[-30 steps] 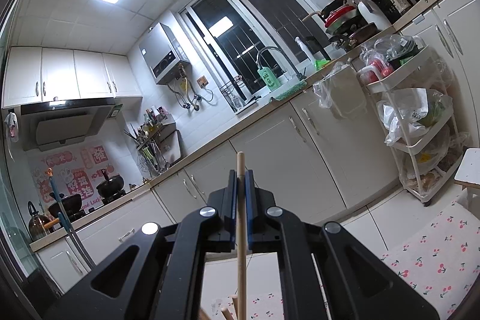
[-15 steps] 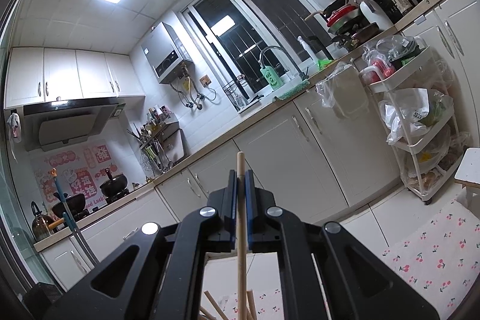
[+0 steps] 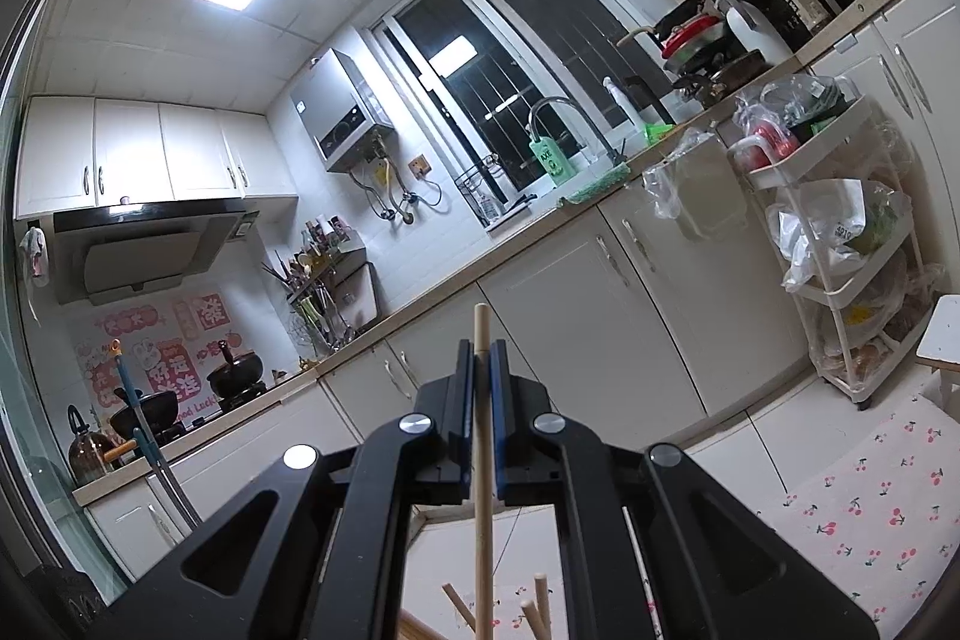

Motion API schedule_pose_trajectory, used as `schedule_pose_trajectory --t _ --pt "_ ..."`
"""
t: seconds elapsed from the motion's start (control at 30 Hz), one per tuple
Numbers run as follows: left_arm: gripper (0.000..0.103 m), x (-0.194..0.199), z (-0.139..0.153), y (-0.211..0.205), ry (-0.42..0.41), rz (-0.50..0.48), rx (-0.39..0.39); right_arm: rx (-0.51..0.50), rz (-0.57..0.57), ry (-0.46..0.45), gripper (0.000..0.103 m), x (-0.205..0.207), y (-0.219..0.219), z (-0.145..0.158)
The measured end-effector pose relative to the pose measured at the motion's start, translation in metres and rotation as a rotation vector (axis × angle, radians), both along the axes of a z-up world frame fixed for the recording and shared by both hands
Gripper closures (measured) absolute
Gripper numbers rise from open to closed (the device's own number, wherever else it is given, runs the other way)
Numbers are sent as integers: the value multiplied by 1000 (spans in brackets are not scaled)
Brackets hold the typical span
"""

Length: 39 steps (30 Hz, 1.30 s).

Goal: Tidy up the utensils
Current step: 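Lower the sticks into the jar and open both grippers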

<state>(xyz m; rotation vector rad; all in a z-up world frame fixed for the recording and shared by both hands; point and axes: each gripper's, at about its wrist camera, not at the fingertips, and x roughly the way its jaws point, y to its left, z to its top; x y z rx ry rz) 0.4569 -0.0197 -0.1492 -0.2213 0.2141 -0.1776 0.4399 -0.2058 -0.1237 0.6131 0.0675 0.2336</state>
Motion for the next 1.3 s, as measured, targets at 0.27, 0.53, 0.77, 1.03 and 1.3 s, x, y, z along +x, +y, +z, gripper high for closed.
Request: schedule_pose_trajectory --t 0.27,0.53,0.77,1.03,1.3 --pt "75 -11 0 18 17 14 -16 -48 -7 -28 97 12 12 -5" --pt "64 -24 3 53 -2 96 -68 -89 -3 -20 97 23 29 -20" --pt "62 -16 -7 56 42 126 -38 -145 -10 -28 97 24 42 -29" --pt "51 -4 -18 52 120 147 -9 -244 1 -36 97 14 54 -40" --pt "41 -11 -17 46 171 133 12 -329 34 3 91 -10 53 -45"
